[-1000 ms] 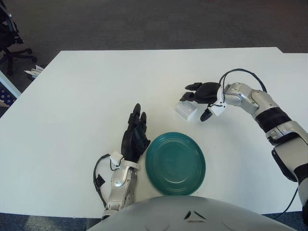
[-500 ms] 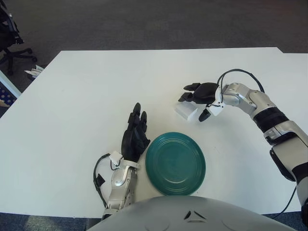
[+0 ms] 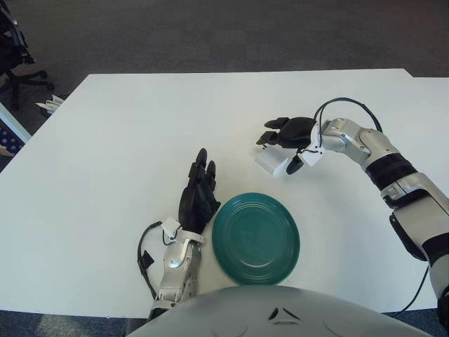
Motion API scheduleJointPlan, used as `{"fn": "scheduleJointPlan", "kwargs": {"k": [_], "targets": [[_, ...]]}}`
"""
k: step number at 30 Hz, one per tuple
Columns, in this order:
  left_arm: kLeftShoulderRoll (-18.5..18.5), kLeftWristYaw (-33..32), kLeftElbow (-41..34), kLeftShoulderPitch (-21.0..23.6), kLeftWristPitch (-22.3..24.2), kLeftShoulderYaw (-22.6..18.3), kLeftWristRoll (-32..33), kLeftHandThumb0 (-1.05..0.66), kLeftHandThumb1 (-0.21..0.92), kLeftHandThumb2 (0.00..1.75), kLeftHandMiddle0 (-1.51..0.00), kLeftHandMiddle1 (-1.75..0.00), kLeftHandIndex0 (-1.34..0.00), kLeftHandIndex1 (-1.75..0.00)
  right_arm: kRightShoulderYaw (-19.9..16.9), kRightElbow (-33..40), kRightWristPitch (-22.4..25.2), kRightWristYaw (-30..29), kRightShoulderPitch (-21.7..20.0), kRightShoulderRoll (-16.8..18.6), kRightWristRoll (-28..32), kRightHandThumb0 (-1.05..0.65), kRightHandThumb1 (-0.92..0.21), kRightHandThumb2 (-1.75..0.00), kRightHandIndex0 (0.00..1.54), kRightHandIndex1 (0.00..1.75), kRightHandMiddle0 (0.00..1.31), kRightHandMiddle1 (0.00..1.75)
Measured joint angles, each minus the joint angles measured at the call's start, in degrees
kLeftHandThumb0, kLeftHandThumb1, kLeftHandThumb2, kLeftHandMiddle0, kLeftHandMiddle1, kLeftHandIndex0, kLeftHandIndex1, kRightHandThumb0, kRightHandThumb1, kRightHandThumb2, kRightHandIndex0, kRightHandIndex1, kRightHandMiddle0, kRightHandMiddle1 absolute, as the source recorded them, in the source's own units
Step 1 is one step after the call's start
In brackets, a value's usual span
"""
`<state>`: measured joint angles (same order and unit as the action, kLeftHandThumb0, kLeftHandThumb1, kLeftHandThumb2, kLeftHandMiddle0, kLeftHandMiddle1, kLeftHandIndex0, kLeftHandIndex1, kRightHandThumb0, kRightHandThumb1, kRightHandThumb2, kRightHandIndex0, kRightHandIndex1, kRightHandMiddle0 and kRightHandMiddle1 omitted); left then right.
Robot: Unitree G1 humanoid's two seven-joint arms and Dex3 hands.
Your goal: Put the charger into the plate.
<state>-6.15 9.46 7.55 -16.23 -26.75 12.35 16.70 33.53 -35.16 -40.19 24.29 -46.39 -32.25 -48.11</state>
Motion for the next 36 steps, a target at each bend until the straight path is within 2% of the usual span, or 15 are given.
{"fn": "scheduleJointPlan", "kwargs": {"k": [20, 36], "targets": [[0.0, -1.6, -1.0, -0.5, -0.3, 0.3, -1.4, -1.05, 0.92, 0.93, -0.05, 0.0, 0.0, -0.25, 0.6, 0.1, 0.1, 0.0, 0.0, 0.7, 0.0, -0.84, -0.92, -0.45, 0.27, 0.0, 0.0, 0.39], [0.0, -3.1, -5.3, -3.9, 2.7, 0.6, -0.3, -1.05, 0.92, 0.94, -0.03, 0.0, 0.0, -0.23, 2.0, -1.5, 0.1, -3.6, 2.0, 2.0, -0.3, -0.84, -0.92, -0.42, 0.32, 0.02, 0.0, 0.46]]}}
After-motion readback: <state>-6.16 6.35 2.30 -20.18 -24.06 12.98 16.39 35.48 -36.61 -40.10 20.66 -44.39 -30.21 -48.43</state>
